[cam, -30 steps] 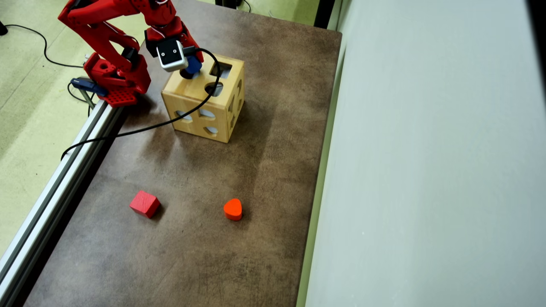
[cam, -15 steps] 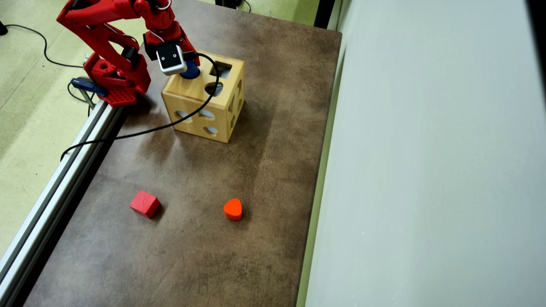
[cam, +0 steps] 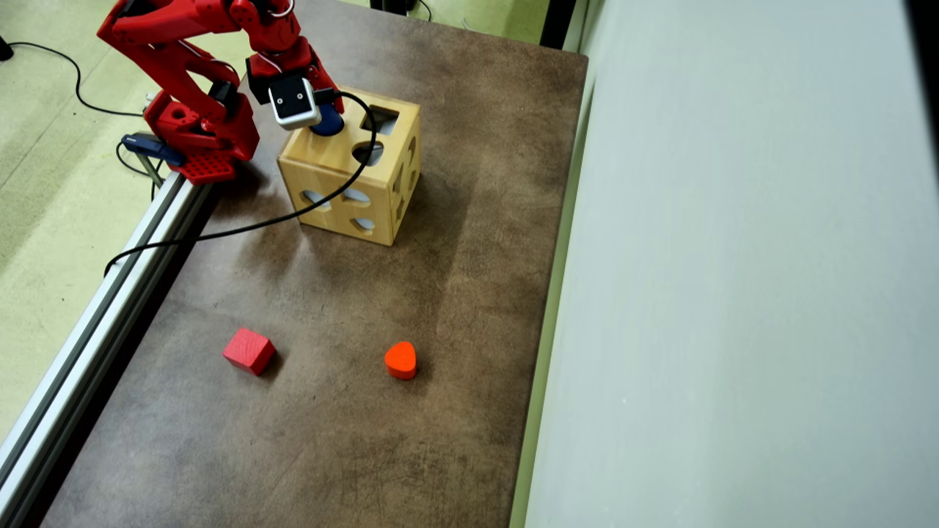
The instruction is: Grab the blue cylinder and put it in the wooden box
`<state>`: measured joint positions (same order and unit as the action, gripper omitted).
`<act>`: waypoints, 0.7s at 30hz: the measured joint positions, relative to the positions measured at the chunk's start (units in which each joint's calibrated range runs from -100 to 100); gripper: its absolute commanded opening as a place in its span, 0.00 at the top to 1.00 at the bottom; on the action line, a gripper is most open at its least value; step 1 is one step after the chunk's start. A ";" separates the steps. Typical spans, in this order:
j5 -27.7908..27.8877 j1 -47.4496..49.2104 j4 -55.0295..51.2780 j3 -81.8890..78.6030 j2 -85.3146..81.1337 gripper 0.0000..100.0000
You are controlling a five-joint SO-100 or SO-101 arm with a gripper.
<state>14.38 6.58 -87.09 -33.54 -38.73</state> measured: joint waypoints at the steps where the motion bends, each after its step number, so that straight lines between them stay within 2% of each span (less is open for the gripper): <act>1: 0.00 0.00 0.00 0.00 0.00 0.69; 7: 0.00 0.00 0.00 0.00 0.00 0.54; 21: -0.20 0.00 -0.08 0.27 -3.81 0.53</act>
<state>14.19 6.58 -87.17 -33.27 -42.54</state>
